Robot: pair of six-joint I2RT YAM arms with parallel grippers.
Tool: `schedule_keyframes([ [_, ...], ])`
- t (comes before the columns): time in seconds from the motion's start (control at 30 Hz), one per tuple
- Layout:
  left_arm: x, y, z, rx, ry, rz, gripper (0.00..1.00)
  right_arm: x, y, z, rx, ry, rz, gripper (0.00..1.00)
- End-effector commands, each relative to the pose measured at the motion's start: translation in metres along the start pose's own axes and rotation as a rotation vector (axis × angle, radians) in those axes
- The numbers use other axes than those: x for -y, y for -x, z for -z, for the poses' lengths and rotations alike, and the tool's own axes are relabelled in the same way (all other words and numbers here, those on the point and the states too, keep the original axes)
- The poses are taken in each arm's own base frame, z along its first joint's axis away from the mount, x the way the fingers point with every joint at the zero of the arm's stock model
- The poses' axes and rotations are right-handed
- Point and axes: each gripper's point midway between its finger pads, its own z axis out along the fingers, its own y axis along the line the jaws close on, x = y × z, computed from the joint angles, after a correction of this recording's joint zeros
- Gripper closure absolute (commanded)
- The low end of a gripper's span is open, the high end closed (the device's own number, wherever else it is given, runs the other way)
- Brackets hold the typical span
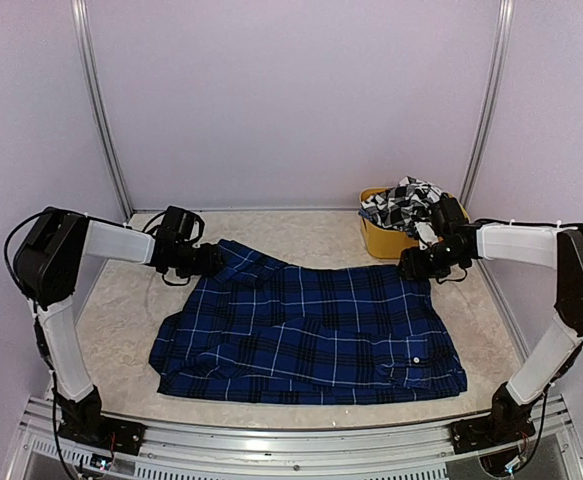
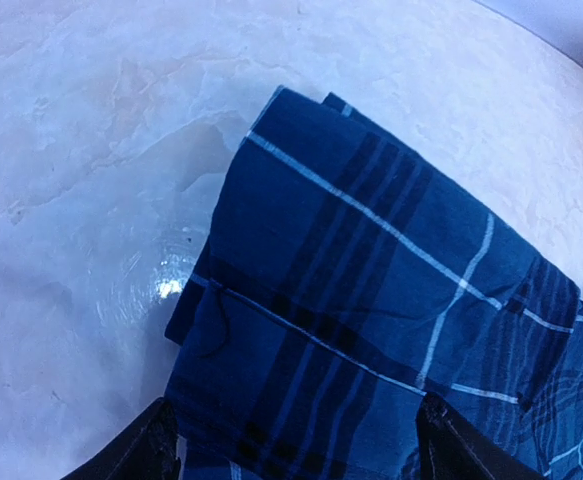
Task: Fold and stack the long sleeve shirts
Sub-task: Pick up the sleeve from the 1/3-folded shirt.
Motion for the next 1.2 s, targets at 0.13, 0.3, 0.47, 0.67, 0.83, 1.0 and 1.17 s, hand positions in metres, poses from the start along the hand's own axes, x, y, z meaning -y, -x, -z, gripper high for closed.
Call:
schedule_keyframes([
  [0.13, -0.008, -0.010, -0.019, -0.049, 0.015, -0.024, 0.43, -0.004, 0.007, -0.006, 0.016, 0.040, 0.001, 0.35],
  [0.3, -0.011, -0.007, -0.016, -0.037, 0.034, -0.029, 0.56, -0.003, 0.002, -0.009, 0.009, 0.039, 0.000, 0.36],
  [0.47, -0.011, 0.004, -0.011, -0.016, 0.037, -0.036, 0.71, -0.003, -0.001, -0.012, 0.000, 0.043, -0.001, 0.36],
  [0.67, -0.010, 0.011, -0.009, -0.003, 0.039, -0.044, 0.82, -0.003, -0.005, -0.013, -0.007, 0.045, -0.002, 0.37],
  [0.83, -0.007, 0.016, -0.008, -0.001, 0.025, -0.052, 0.95, -0.001, -0.006, -0.014, -0.012, 0.039, -0.003, 0.38],
  [1.0, -0.001, 0.022, 0.000, 0.014, 0.004, -0.063, 1.00, 0.002, 0.000, -0.008, 0.009, 0.015, 0.007, 0.38],
  [1.17, 0.024, 0.047, 0.037, 0.076, -0.093, -0.057, 1.00, 0.005, 0.012, -0.001, 0.034, -0.016, 0.032, 0.36],
])
